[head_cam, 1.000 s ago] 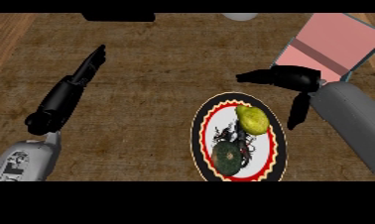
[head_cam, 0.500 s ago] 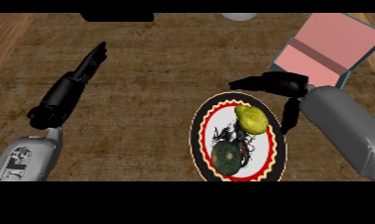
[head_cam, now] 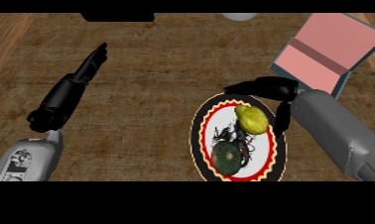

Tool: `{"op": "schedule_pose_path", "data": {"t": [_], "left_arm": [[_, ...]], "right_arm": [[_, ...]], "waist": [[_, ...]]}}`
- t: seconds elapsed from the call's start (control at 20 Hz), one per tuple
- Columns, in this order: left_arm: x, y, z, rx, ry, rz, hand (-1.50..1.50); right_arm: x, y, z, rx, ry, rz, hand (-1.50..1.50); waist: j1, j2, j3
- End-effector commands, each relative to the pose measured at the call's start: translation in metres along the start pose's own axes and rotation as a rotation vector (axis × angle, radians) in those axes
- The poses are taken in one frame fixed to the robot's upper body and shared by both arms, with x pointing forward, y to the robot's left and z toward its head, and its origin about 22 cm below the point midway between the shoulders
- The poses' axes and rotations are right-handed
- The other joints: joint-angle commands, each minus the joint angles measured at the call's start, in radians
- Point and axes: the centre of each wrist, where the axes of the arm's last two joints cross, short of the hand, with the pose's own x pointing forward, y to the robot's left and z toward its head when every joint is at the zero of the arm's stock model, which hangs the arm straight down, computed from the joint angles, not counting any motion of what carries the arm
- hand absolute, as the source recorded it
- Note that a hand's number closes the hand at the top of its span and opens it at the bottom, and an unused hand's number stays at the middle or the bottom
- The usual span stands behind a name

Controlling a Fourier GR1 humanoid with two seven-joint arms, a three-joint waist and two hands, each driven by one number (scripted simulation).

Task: Pick the pear from the plate and place it in the cardboard box

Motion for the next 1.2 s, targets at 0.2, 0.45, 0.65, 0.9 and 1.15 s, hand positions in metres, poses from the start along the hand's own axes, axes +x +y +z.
{"op": "schedule_pose_path", "data": {"t": [0.2, 0.45, 0.65, 0.9, 1.15], "left_arm": [[0.003, -0.005, 0.004, 0.0, -0.01, -0.008, 0.0], [-0.006, -0.011, -0.007, 0.015, -0.024, -0.023, 0.0], [-0.013, 0.011, 0.005, 0.012, 0.011, -0.012, 0.0], [-0.005, 0.002, 0.001, 0.012, 0.012, -0.002, 0.0], [-0.007, -0.006, 0.004, 0.022, 0.01, -0.005, 0.0]], "right_arm": [[-0.006, 0.015, -0.019, 0.059, -0.111, -0.041, 1.5], [0.004, 0.023, -0.037, -0.062, -0.224, 0.005, 1.5], [-0.008, 0.042, -0.023, -0.144, -0.249, 0.025, 1.5], [0.027, 0.003, -0.066, -0.278, 0.04, 0.153, 1.5], [0.067, -0.008, -0.111, -0.471, 0.299, 0.286, 1.5]], "waist": [[0.006, 0.002, 0.0], [-0.003, 0.001, 0.0], [-0.006, 0.0, 0.0], [-0.017, -0.008, -0.001], [-0.02, -0.014, -0.002]]}}
